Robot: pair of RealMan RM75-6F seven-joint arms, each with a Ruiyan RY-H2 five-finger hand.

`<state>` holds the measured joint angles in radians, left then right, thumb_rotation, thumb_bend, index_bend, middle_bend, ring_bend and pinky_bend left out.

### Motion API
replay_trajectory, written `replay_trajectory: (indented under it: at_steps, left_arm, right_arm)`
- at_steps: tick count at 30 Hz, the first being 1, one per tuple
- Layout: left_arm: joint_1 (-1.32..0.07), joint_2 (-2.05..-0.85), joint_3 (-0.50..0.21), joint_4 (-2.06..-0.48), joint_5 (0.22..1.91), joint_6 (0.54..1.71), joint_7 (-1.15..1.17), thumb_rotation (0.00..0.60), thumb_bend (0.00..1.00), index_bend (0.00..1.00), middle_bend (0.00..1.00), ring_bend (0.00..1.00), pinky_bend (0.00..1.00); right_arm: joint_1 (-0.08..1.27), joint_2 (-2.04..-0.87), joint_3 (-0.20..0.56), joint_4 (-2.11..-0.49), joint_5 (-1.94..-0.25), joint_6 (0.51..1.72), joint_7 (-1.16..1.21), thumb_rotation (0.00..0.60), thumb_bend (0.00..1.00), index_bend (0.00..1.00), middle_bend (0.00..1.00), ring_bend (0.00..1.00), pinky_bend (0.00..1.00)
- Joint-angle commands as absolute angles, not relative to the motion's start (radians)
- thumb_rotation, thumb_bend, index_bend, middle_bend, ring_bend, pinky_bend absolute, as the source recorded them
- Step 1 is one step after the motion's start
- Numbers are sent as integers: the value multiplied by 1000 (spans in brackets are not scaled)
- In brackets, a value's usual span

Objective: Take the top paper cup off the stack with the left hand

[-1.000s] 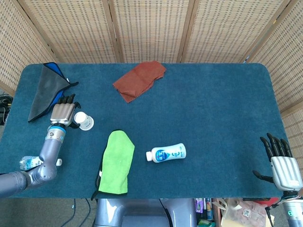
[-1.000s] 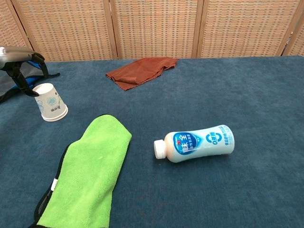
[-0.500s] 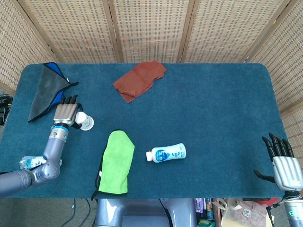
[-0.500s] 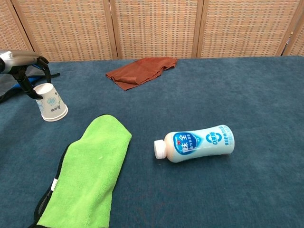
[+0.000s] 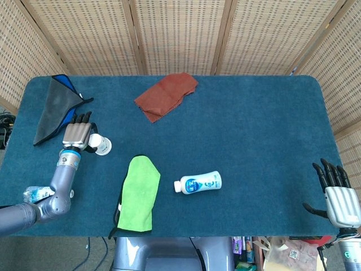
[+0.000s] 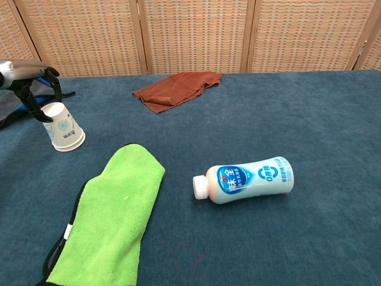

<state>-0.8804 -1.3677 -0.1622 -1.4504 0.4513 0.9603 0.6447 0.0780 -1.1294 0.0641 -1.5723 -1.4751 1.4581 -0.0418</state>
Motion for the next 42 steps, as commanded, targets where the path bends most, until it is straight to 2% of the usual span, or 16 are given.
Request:
replay_trajectory:
  at_steps: [1,11,17,27,35,42]
  left_arm:
    - [-880,-1348,-170,-1475,459,968,640,600,240,447,0,0,0]
    - [-881,-1236,-206,-1599,439,961,614,600,240,447,0,0,0]
    - [-888,-1075,-223,-1746,423,968,632,600,239,447,0,0,0]
    - [-834,-895,-183,-1810,453,951,591,600,240,447,0,0,0]
    - [-757,-884,-143,-1748,558,912,483,600,239,447,0,0,0]
    - [-708,-953,-112,-1648,635,873,397,600,240,447,0,0,0]
  right_arm:
    - [78,-1129,65,-1572,-1475,1458,-41,600,116,0,0,0,0]
    - [77,-1128,68,-1569,-1469,1460,-34,600,116,0,0,0,0]
    - [77,-1130,67,-1570,-1471,1459,-38,600,115,0,0,0,0]
    - [78,-1132,70,-1570,-1469,1460,-47,600,116,0,0,0,0]
    - [78,-1134,69,-1577,-1471,1462,-64,600,115,0,0,0,0]
    - [77,-1137,66,-1581,-1473,1462,-75,600,116,0,0,0,0]
